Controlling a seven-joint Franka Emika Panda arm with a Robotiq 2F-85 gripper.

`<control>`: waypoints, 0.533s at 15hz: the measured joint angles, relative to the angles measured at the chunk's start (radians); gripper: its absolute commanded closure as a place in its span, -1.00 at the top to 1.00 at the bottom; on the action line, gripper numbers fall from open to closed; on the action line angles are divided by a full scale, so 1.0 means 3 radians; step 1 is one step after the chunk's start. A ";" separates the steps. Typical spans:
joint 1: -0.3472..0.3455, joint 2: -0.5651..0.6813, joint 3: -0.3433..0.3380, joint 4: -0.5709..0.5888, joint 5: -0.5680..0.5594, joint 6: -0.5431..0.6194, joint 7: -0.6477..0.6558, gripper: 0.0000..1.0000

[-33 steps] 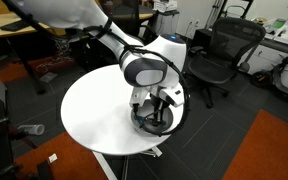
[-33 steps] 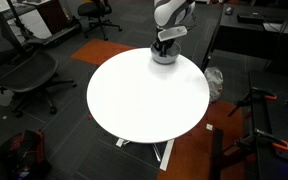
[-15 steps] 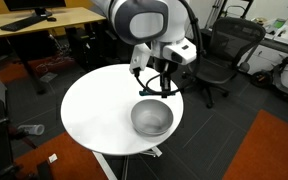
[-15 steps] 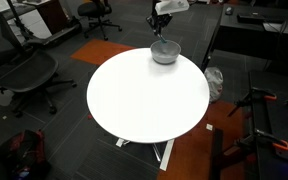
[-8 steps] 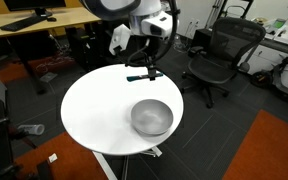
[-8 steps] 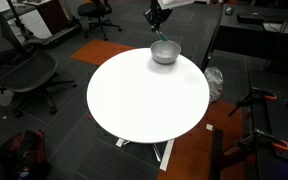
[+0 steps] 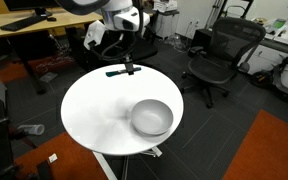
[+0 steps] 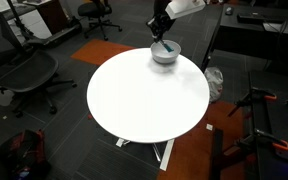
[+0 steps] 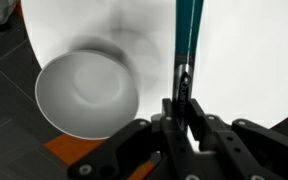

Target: Remove the marker from the mug cup and place it on the table

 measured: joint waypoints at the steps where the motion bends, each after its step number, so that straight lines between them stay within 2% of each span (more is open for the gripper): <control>1: 0.0000 -0.0004 0.0014 -0.0046 0.0000 0.0026 0.0000 -0.91; 8: 0.0021 0.0057 0.0034 -0.0332 -0.0001 0.0352 0.0000 -0.91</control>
